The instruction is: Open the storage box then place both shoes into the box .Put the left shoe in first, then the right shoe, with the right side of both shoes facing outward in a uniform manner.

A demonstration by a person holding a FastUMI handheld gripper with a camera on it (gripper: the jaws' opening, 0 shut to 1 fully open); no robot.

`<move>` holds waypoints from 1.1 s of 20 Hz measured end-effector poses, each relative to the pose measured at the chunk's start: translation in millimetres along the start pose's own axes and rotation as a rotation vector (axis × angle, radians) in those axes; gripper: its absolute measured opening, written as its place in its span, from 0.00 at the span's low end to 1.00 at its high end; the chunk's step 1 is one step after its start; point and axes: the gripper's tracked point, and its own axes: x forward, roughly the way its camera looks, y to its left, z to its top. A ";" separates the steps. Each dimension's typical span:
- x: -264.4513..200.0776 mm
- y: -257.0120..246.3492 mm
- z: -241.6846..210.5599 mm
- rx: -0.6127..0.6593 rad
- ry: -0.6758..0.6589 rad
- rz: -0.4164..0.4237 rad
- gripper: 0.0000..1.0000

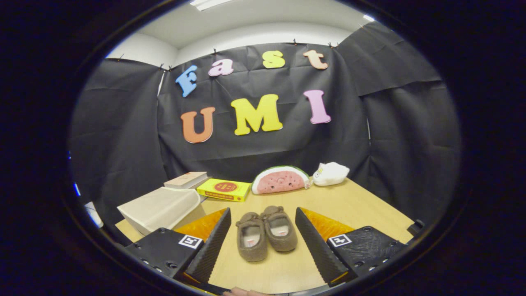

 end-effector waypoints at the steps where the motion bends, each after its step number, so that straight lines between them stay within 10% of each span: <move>1: 8.6 11.3 1.3 0.011 0.008 0.038 0.95; 22: 146.3 199.3 -92.6 0.560 0.534 0.677 0.95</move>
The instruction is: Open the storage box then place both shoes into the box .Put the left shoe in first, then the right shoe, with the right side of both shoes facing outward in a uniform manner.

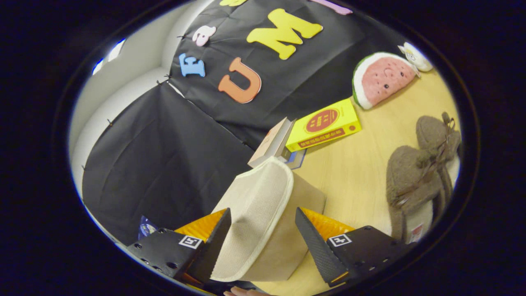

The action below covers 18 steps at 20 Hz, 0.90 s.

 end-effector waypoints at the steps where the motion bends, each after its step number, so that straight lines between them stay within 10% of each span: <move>1: 4.1 2.3 -3.1 0.040 0.016 0.030 0.95; 6: 16.1 10.2 -8.0 0.203 0.064 0.090 0.92; 18: -5.0 18.6 7.4 0.169 0.047 -0.067 0.29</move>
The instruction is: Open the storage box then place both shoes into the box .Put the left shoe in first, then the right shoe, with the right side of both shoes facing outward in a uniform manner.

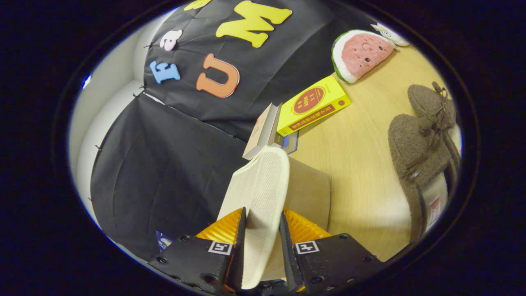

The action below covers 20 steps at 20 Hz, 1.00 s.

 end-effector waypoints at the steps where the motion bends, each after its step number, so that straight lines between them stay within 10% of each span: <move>1: -0.9 6.2 1.5 0.010 0.001 -0.003 0.22; 6: -5.8 21.2 0.6 -0.088 -0.008 -0.081 0.05; 20: 6.3 193.0 11.8 -0.232 -0.035 -0.033 0.05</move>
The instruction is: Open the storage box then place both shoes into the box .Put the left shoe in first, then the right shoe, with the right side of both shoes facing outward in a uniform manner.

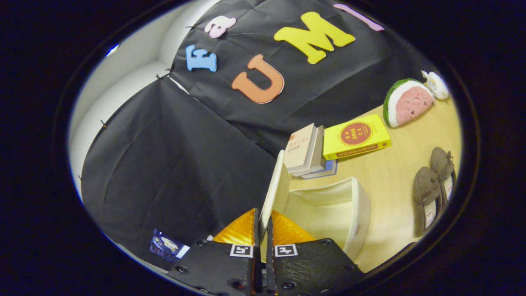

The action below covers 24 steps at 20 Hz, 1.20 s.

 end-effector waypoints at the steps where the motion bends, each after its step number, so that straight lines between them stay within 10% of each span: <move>1: 5.8 13.2 2.2 -0.026 0.002 0.008 0.05; 14: 110.4 119.6 -14.0 -0.047 0.036 0.121 0.22; 17: 122.4 145.8 -17.9 -0.055 0.034 0.178 0.43; 20: 121.4 159.1 -21.7 -0.095 0.027 0.209 0.85; 24: 108.3 141.5 -27.9 -0.116 0.029 0.189 0.95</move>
